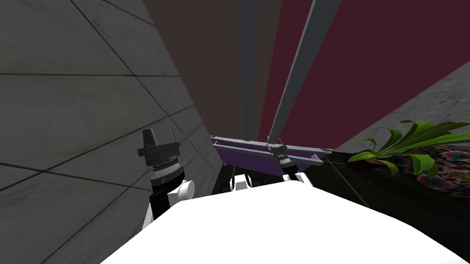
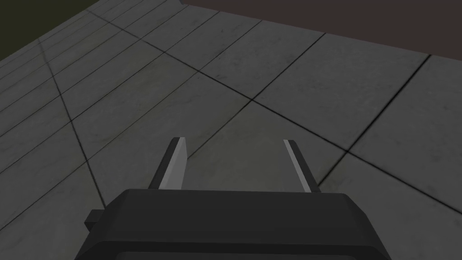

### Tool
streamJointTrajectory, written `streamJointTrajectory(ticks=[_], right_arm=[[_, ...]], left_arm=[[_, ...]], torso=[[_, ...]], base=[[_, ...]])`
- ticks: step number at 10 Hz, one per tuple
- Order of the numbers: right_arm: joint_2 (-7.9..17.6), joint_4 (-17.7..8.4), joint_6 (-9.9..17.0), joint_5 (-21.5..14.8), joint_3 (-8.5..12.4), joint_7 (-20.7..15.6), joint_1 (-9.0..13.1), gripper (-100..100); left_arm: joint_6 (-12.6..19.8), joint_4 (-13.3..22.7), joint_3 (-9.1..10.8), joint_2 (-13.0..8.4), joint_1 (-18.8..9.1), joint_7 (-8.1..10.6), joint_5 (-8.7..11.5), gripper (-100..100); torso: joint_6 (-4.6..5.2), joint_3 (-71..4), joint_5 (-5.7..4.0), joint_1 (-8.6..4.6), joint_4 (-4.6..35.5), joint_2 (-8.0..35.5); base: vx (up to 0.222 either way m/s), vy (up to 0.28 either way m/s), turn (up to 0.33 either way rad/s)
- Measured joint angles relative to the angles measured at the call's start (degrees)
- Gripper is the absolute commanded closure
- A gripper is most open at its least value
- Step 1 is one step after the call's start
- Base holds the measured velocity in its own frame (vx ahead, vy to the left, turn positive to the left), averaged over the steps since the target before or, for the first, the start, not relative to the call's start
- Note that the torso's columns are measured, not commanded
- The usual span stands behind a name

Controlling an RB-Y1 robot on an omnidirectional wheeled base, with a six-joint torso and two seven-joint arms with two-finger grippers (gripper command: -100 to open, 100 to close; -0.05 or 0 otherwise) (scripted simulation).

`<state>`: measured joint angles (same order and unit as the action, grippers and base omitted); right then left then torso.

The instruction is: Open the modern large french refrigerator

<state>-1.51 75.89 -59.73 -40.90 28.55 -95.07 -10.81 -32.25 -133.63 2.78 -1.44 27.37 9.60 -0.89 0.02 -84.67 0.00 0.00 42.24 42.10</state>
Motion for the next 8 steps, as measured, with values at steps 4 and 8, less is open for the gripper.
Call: streamJointTrajectory(ticks=[4,8], right_arm=[[1.8,4.0,0.1,-0.2,-1.3,4.0,-3.0,-100],[0.8,1.7,0.1,0.1,-0.2,1.6,-0.8,100]], left_arm=[[0.0,0.0,0.0,0.0,0.0,0.0,0.0,0],[0.0,0.0,0.0,0.0,0.0,0.0,0.0,0]], torso=[[-0.17,0.1,0.08,0.11,0.2,0.2],[-0.1,0.1,-0.14,0.12,-0.1,0.1]], base=[[0.092,0.062,-0.097],[-0.111,-0.076,0.147]])
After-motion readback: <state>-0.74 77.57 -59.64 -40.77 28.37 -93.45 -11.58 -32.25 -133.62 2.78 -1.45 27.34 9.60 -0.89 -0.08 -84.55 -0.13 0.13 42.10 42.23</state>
